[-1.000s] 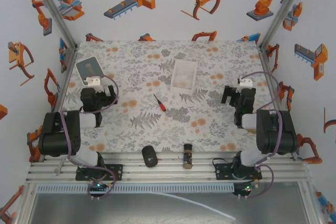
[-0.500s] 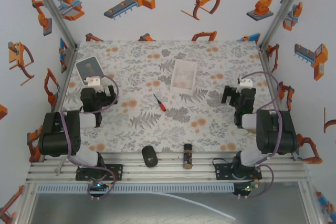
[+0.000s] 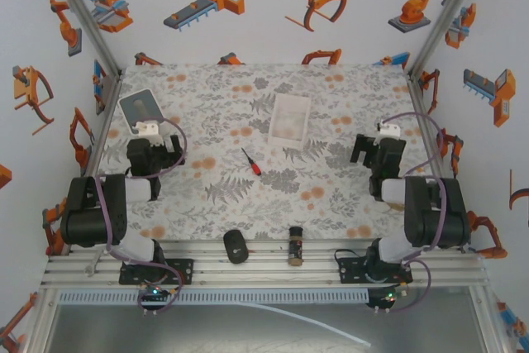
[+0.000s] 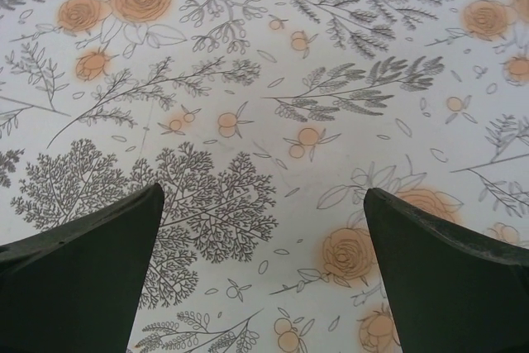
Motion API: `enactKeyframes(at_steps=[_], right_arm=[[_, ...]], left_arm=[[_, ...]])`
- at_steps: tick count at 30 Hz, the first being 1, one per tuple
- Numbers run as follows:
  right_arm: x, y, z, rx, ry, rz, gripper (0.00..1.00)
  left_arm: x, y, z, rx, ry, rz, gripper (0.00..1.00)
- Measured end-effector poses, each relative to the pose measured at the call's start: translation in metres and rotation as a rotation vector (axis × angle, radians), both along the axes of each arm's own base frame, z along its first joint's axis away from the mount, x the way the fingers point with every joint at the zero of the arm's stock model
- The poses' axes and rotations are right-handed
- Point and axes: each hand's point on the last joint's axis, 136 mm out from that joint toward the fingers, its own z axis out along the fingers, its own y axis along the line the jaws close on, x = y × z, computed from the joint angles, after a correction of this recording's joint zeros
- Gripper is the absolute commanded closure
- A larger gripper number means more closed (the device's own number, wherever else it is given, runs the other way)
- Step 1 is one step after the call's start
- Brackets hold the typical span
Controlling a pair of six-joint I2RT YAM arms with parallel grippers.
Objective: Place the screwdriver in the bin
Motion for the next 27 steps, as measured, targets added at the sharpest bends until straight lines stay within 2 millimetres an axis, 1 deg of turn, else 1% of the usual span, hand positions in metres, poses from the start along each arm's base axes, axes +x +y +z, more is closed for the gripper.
enactKeyframes(at_steps=[2,3,4,6,9,11,12,14,15,16,18,19,21,22,23,25,27], right_arm=[[0.001,-0.006,0.013,-0.002,-0.006,-0.035,0.01],[0.003,-0.007,0.021,-0.002,-0.012,-0.046,0.01],[0.004,-0.009,0.029,-0.003,-0.017,-0.057,0.01],[0.008,-0.012,0.047,0.010,-0.028,-0.078,0.01],[0.013,-0.011,0.078,0.092,-0.031,-0.111,0.01],[0.016,-0.006,0.107,0.201,-0.038,-0.128,0.01],[0.017,-0.001,0.123,0.248,-0.045,-0.111,0.01],[0.015,0.014,0.158,0.346,-0.104,-0.046,0.01],[0.012,0.022,0.168,0.384,-0.129,-0.013,0.05],[0.007,0.030,0.173,0.425,-0.137,0.025,0.09],[0.003,0.046,0.165,0.472,-0.079,0.066,0.11],[0.003,0.057,0.156,0.475,-0.028,0.085,0.11],[0.000,0.094,0.140,0.442,0.086,0.152,0.11],[-0.003,0.120,0.135,0.410,0.143,0.207,0.11],[-0.008,0.147,0.134,0.373,0.189,0.270,0.13],[-0.015,0.188,0.139,0.331,0.238,0.375,0.18],[-0.018,0.214,0.146,0.305,0.261,0.442,0.20]], left_arm=[[-0.001,-0.005,0.000,0.001,0.041,-0.029,0.03],[0.000,-0.008,0.003,0.001,0.056,-0.041,0.03],[0.004,-0.011,0.011,0.000,0.063,-0.054,0.03],[0.013,-0.017,0.035,0.001,0.053,-0.077,0.03],[0.024,-0.027,0.069,0.016,0.067,-0.104,0.03],[0.029,-0.035,0.090,0.030,0.105,-0.129,0.03],[0.030,-0.038,0.098,0.034,0.125,-0.139,0.03],[0.030,-0.044,0.115,0.041,0.169,-0.159,0.03],[0.029,-0.045,0.122,0.042,0.186,-0.164,0.03],[0.027,-0.046,0.128,0.042,0.202,-0.170,0.03],[0.021,-0.047,0.133,0.046,0.240,-0.181,0.03],[0.017,-0.047,0.133,0.051,0.263,-0.188,0.03],[0.010,-0.046,0.133,0.065,0.310,-0.199,0.03],[0.006,-0.046,0.133,0.071,0.331,-0.204,0.03],[0.002,-0.046,0.134,0.075,0.348,-0.207,0.03],[-0.002,-0.045,0.136,0.079,0.368,-0.210,0.03],[-0.008,-0.045,0.138,0.078,0.379,-0.212,0.03]])
